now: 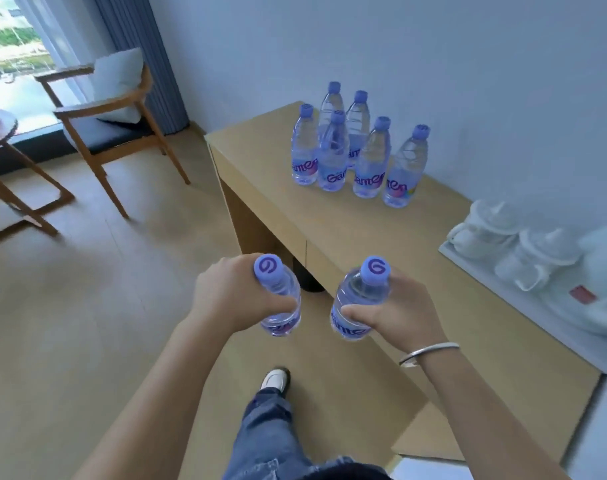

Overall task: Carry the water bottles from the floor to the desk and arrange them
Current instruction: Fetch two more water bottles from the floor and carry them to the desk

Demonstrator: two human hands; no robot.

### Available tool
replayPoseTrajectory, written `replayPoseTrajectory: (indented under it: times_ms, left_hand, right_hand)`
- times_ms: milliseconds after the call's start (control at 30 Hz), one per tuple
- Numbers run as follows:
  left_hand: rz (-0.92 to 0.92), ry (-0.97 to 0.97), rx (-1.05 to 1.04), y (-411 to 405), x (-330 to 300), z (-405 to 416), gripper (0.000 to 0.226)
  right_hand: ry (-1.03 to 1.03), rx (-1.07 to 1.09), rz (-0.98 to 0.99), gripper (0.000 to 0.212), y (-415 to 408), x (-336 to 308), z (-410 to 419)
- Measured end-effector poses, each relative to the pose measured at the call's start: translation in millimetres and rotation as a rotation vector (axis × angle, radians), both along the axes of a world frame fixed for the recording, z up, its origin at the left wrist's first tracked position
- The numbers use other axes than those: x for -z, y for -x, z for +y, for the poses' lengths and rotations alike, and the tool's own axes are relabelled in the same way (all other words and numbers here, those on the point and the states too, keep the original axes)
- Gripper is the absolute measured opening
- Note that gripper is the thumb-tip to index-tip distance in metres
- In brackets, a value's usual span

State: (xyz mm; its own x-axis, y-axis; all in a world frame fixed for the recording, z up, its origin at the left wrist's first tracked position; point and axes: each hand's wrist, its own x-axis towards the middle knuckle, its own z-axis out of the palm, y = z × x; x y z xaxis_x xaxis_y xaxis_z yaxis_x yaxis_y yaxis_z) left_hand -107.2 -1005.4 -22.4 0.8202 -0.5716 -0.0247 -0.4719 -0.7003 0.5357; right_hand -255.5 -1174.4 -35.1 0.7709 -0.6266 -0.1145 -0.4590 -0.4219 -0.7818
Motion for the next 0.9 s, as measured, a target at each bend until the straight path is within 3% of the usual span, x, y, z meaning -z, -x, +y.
replayPoseTrajectory:
  times_ms: [100,467,767,900]
  left_hand:
    - [-0.086,-0.052,0.077,-43.7,-1.6,-39.4,0.039]
    - [-0.116,-0.139,0.406,-194.8,-4.1,-179.6,0.039]
    - [-0.042,-0.192,0.611,-232.9,13.2,-250.4,0.036]
    - [-0.028,-0.185,0.648,-236.4,15.4,-262.0,0.036]
  right_hand:
    - [0.027,0.106,-0.002,0.026,-30.3,0.5,-27.8]
    - [0.009,0.398,0.014,0.025,-162.5,6.4,-100.8]
    - [0.052,0.537,-0.019,0.037,-208.3,17.0,-141.4]
    - [0.084,0.643,-0.073,0.027,-213.4,12.1,-154.4]
